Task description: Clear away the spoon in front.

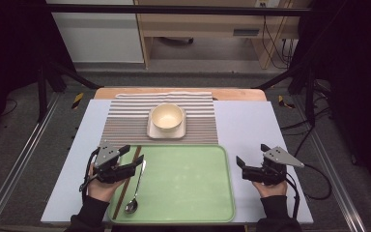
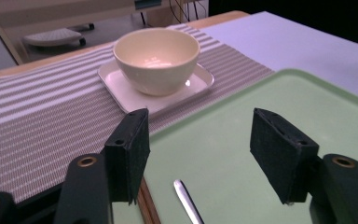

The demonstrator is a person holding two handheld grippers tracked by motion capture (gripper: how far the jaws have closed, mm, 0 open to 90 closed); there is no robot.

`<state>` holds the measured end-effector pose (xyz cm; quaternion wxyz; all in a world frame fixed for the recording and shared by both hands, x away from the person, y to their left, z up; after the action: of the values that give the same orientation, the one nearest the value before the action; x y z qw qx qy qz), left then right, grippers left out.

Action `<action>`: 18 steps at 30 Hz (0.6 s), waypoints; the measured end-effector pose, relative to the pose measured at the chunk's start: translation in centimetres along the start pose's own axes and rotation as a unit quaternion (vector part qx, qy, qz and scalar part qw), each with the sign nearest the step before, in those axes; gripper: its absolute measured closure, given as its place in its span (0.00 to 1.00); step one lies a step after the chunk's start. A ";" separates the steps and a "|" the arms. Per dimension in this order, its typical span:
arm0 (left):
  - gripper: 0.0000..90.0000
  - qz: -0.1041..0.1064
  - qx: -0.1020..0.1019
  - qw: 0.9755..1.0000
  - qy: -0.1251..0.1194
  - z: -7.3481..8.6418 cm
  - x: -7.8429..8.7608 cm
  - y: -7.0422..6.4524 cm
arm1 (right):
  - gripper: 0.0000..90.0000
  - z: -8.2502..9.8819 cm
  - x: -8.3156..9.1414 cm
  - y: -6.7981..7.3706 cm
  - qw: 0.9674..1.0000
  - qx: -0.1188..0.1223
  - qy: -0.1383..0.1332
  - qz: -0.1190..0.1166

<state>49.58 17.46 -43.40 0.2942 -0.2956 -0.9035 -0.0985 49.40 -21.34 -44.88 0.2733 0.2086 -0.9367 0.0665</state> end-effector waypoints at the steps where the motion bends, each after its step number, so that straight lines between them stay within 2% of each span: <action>1: 0.39 -0.001 0.001 1.000 -0.002 -0.3 0.0 0.2 | 0.03 0.0 0.0 0.0 1.000 0.000 0.000 0.001; 9: 0.33 -0.015 0.012 1.000 -0.019 -2.6 -0.1 1.7 | 0.03 -0.1 0.1 -0.1 1.000 0.000 -0.001 0.003; 18: 0.29 -0.031 0.018 0.999 -0.021 -4.3 -1.9 2.9 | 0.03 -0.1 0.1 -0.3 1.000 -0.003 -0.004 0.003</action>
<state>54.55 17.39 -41.08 0.2775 -0.2646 -0.9196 -0.0855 49.50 -21.61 -44.69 0.2706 0.2050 -0.9385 0.0634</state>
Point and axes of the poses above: each handheld gripper's, and its own axes: x roughly backward along the jaws, z roughly out of its underside, y roughly to its left, the point moved 8 cm from there along -x, roughly forward along the jaws, and after that the axes turned 12 degrees about y, right-handed, at the moved point
